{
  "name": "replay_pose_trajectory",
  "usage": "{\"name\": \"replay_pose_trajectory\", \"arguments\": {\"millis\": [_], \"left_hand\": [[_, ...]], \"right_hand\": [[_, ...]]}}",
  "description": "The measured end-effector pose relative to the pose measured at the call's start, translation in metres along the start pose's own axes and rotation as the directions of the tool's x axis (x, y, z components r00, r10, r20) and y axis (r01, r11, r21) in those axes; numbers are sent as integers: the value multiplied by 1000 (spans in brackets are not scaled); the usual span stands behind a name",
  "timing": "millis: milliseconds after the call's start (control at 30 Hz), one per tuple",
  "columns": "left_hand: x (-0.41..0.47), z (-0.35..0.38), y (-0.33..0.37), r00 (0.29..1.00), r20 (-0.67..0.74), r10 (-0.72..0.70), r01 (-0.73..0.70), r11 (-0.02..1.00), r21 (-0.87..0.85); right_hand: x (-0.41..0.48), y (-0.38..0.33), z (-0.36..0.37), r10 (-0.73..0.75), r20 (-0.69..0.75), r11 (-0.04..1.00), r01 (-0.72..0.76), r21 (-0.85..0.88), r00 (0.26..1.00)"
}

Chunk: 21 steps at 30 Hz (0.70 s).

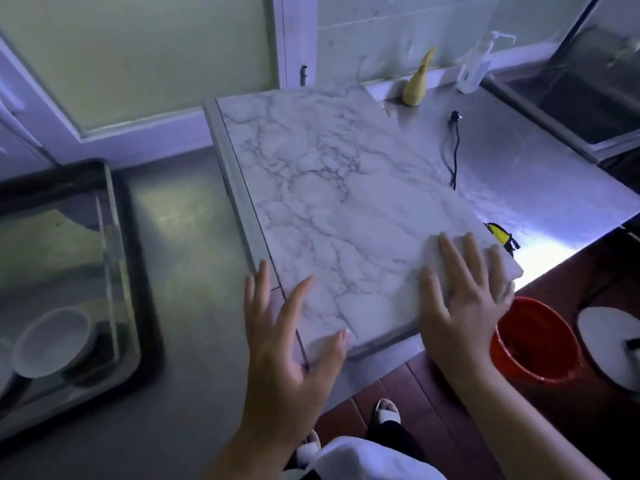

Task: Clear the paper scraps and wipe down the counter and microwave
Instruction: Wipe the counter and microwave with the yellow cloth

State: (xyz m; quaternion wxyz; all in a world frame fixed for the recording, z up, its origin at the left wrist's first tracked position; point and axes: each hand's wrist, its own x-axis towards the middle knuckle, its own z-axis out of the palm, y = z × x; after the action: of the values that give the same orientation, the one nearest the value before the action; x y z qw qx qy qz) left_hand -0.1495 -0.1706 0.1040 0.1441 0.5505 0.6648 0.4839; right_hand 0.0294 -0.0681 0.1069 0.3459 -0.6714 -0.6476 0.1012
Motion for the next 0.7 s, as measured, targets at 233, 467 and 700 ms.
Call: {"name": "replay_pose_trajectory", "arguments": {"millis": [233, 467, 700], "left_hand": [[8, 13, -13, 960, -199, 199, -196, 980, 32], [39, 25, -24, 938, -272, 214, -230, 973, -30], [103, 45, -44, 914, -351, 205, -235, 971, -45]], "right_hand": [[-16, 10, 37, -163, -336, 942, 247, 227, 928], [19, 12, 67, -202, -471, 905, 348, 246, 859], [79, -8, 99, -153, -446, 937, 273, 218, 882]]}}
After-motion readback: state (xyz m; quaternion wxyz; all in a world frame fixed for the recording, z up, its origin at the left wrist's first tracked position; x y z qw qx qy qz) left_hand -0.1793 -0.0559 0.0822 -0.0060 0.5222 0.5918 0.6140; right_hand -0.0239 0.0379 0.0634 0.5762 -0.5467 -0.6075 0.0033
